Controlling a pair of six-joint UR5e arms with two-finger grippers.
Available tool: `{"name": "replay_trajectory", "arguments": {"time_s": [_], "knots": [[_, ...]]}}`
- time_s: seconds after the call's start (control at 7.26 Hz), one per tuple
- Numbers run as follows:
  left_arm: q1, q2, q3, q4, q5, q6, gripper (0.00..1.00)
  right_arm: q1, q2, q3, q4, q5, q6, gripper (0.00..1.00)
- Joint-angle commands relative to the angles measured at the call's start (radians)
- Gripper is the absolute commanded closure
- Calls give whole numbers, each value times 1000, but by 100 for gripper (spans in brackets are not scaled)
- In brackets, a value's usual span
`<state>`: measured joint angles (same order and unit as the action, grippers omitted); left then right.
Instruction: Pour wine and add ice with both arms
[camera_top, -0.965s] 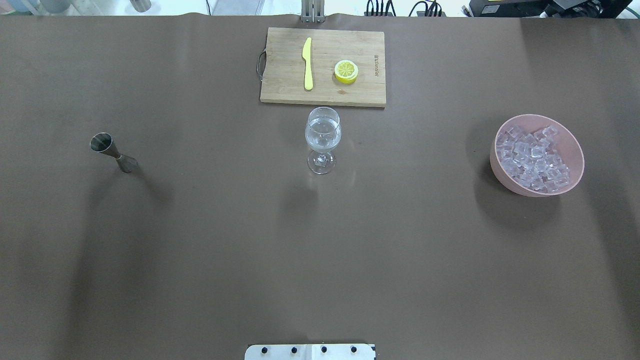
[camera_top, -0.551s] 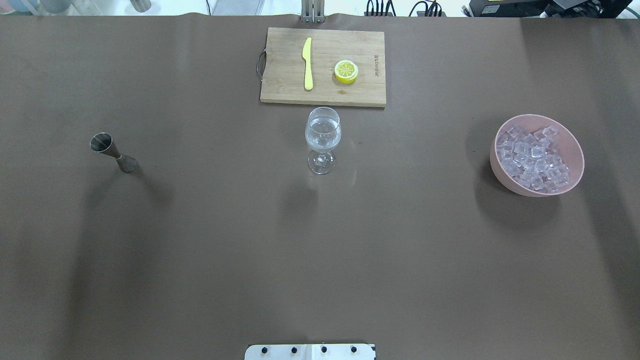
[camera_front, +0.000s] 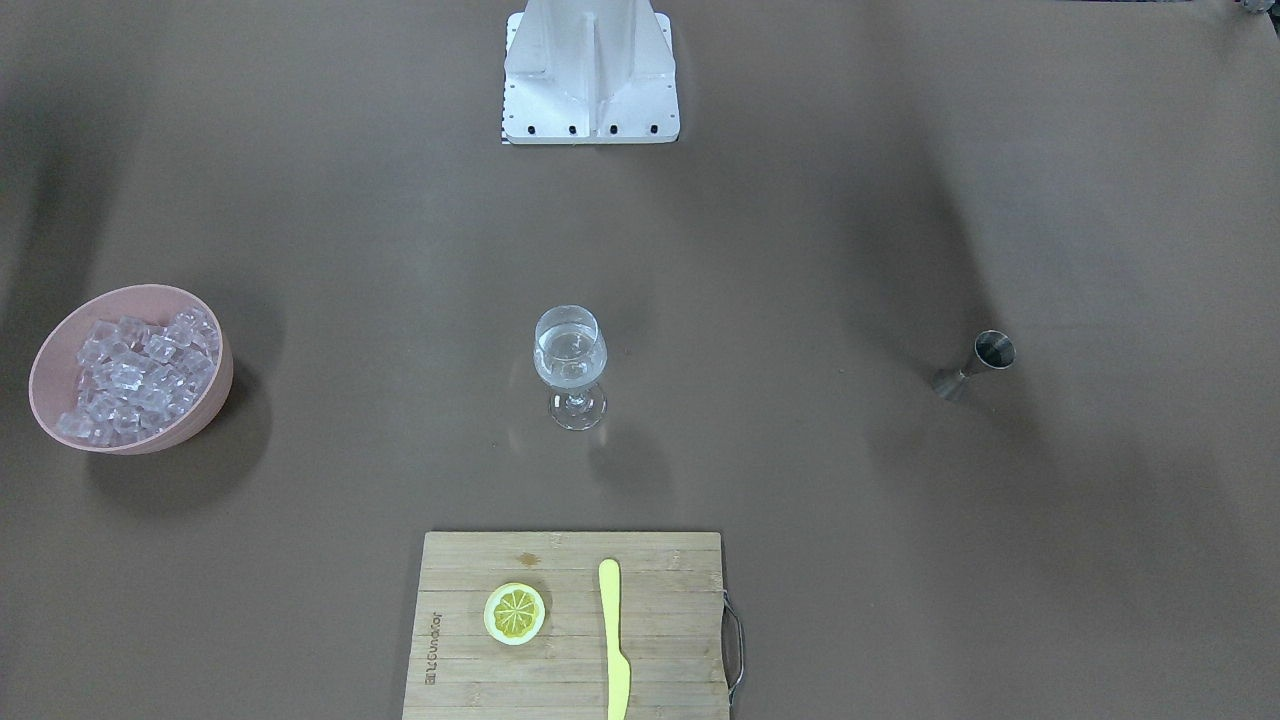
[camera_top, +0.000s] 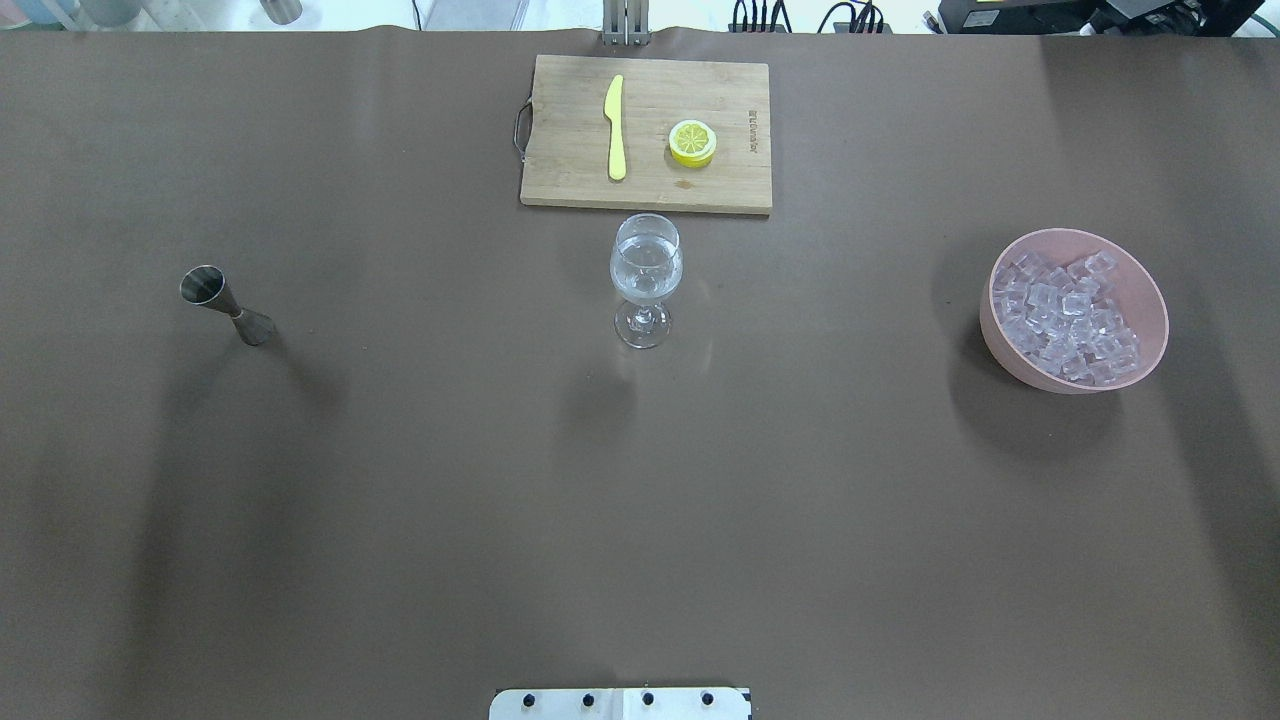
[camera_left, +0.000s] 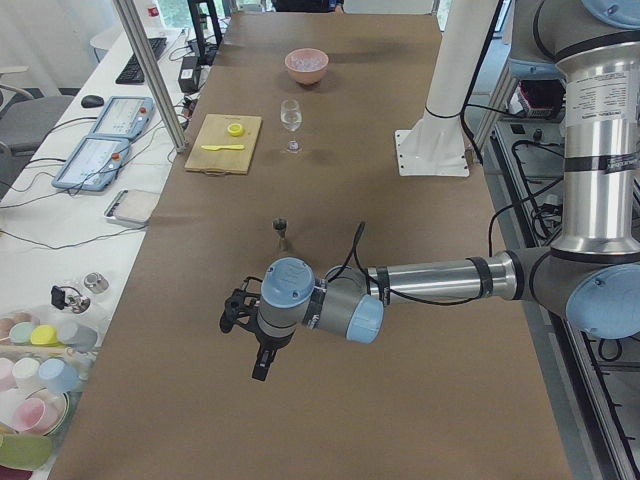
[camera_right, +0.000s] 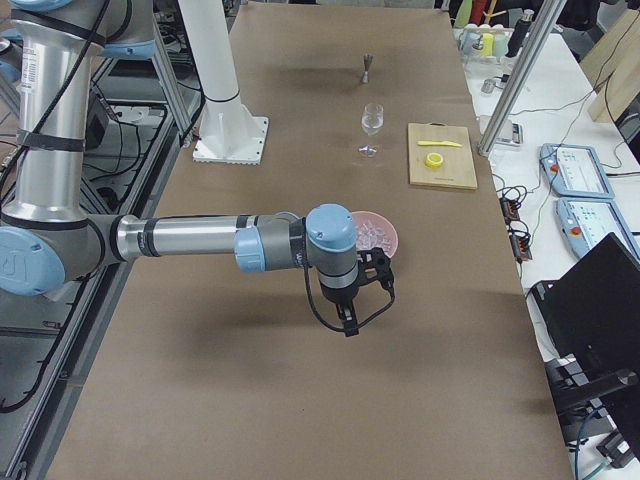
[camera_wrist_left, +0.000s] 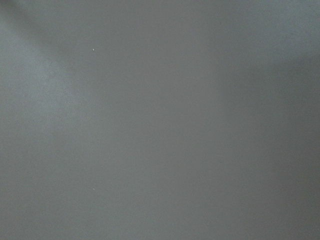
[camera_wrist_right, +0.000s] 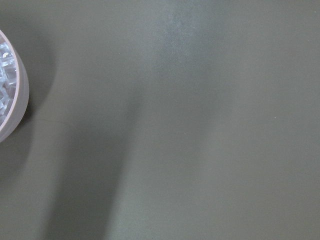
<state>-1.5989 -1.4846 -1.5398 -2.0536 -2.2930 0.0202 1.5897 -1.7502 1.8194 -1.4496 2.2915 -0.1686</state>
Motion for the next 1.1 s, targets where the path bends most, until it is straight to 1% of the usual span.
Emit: {"name": "replay_trajectory", "arguments": {"time_s": [0.0, 0.14, 0.28, 0.41, 0.55, 0.69, 0.83, 0.96], "knots": [[0, -11, 1, -162, 9, -3, 1, 3, -3, -14, 34, -16, 6, 0], [0, -25, 1, -221, 10, -6, 1, 1, -11, -11, 37, -36, 5, 0], [0, -46, -5, -220, 4, -41, 1, 1, -20, -14, 35, -32, 6, 0], [0, -46, -14, -230, -2, -58, 1, 1, -12, -14, 38, -30, 6, 0], [2, -45, -34, -273, -31, -52, 1, 1, -6, -6, 40, -33, 6, 0], [35, -37, -33, -425, -80, -165, 1, 1, -8, -2, 40, -34, 5, 0], [119, -43, -67, -532, -79, -464, 1, 1, -11, -2, 40, -34, 6, 0], [202, -33, -92, -660, -21, -667, 1, 1, -11, -3, 40, -34, 12, 0]]}}
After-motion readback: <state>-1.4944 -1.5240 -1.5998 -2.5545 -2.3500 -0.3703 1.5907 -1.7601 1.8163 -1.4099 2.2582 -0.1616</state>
